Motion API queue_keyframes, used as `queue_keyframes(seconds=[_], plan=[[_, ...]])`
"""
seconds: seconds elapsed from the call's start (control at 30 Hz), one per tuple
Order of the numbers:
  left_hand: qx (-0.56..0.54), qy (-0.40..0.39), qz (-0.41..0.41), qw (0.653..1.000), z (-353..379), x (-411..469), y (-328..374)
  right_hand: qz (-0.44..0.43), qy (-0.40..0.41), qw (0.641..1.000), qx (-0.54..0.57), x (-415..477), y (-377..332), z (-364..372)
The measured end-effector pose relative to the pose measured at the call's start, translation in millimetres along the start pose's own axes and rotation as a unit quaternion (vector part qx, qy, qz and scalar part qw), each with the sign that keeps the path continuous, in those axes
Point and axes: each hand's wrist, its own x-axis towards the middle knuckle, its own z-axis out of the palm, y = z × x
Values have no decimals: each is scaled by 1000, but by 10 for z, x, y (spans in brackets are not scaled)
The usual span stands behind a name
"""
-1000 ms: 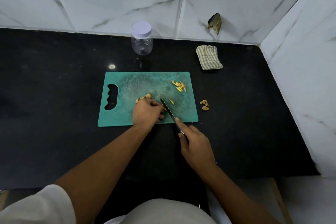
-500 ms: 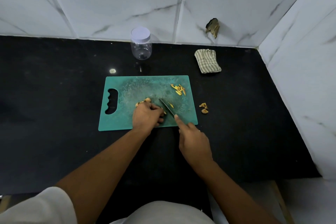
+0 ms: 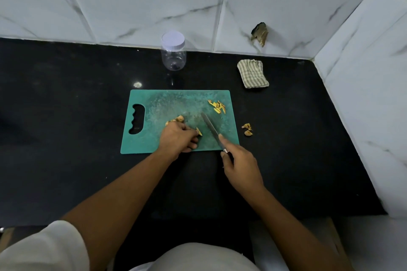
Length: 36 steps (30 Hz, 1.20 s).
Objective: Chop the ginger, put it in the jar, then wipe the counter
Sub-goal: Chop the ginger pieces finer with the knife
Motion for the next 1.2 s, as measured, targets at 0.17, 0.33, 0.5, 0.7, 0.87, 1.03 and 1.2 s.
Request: queue_keyframes(seconds=[0.17,0.33,0.5,0.7,0.87,1.03,1.2], plan=[[12,1,0,1000,-5,2,13,-12,-11,1000,-23,-83,-99,-36],[16,5,6,1000,13,-1,11,-17,-27,998,-50,-133,-204,-14],[10,8,7,1000,9,-5,3,-2,-57,994,-88,-163,-290,-84],[4,5,6,1000,9,-2,-17,7,-80,987,-136,-116,-430,-225],[4,8,9,1000,16,-20,-5,-4,-92,980,-174,-38,-554,-328],[14,12,13,1000,26,-25,5,-6,-122,967,-224,57,-681,-398],[19,11,11,1000,33,-15,8,-1,-137,961,-241,73,-782,-410]])
